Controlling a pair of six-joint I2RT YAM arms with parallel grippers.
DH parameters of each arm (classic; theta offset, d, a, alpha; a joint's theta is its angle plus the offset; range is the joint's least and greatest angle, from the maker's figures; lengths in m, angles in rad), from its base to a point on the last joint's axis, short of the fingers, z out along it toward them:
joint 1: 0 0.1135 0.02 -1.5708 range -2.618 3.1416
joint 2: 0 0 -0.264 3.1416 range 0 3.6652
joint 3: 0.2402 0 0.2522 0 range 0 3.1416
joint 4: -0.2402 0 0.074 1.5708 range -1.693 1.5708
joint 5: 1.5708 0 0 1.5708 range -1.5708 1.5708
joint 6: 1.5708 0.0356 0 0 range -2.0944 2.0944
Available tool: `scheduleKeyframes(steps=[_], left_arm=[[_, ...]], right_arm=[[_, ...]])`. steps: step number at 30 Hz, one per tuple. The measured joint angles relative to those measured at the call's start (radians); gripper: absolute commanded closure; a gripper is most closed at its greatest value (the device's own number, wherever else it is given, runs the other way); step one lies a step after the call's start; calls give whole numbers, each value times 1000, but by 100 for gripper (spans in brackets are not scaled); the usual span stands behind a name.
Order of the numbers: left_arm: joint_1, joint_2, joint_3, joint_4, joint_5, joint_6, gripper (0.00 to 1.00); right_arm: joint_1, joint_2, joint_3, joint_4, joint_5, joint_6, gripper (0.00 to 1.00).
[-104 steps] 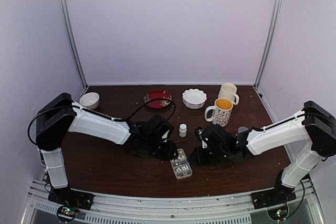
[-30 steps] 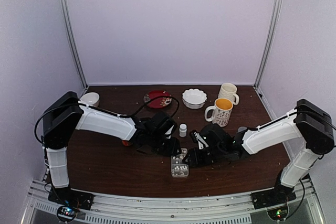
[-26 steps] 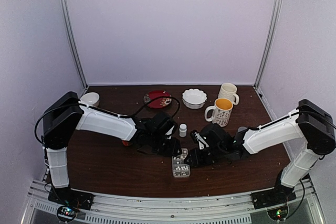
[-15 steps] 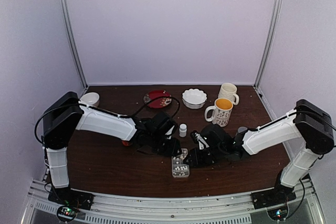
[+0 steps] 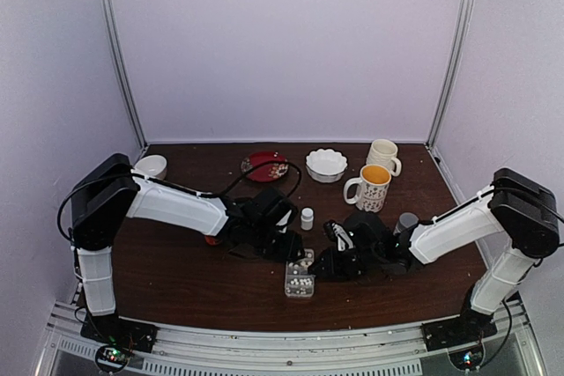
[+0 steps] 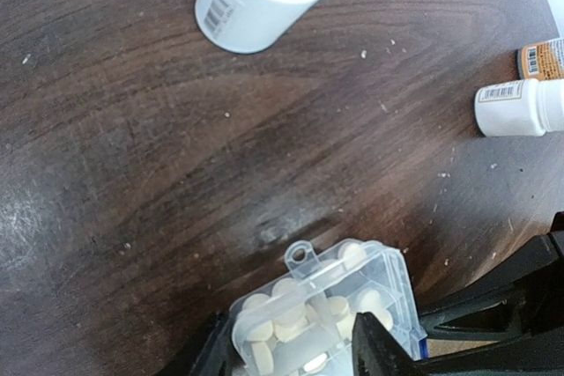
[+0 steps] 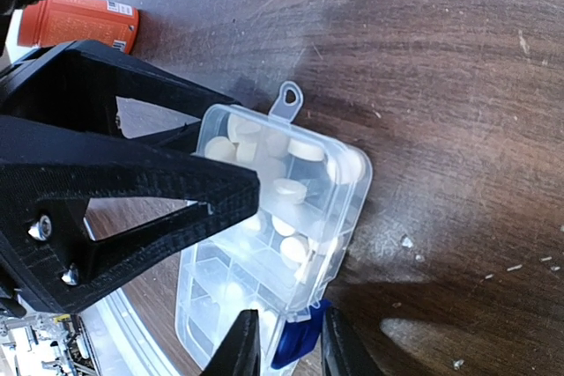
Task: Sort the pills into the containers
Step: Adjust the pill container at the center of the board.
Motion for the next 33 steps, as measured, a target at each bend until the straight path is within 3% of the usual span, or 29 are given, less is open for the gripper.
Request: scheduleKeyframes(steps=[3, 8, 15, 20, 29, 33], left_arm=[[-1, -2, 0, 4, 3, 3, 37], [-14, -8, 2, 9, 1, 12, 30], [-21, -33, 2, -64, -12, 18, 23], [-21, -48, -7, -98, -11, 21, 32], [-21, -55, -18, -108, 26, 25, 27], [-21, -40, 2, -109, 44, 29, 27]], right_arm=[[-2, -9, -18, 27, -3, 5, 61], [-2, -68, -39, 4, 2, -6, 52], [-2, -177, -38, -80, 47, -51, 52], [-2, -187, -39, -115, 62, -63, 54], [-2, -189, -39, -126, 71, -71, 54], [-2, -187, -40, -120, 70, -71, 59]])
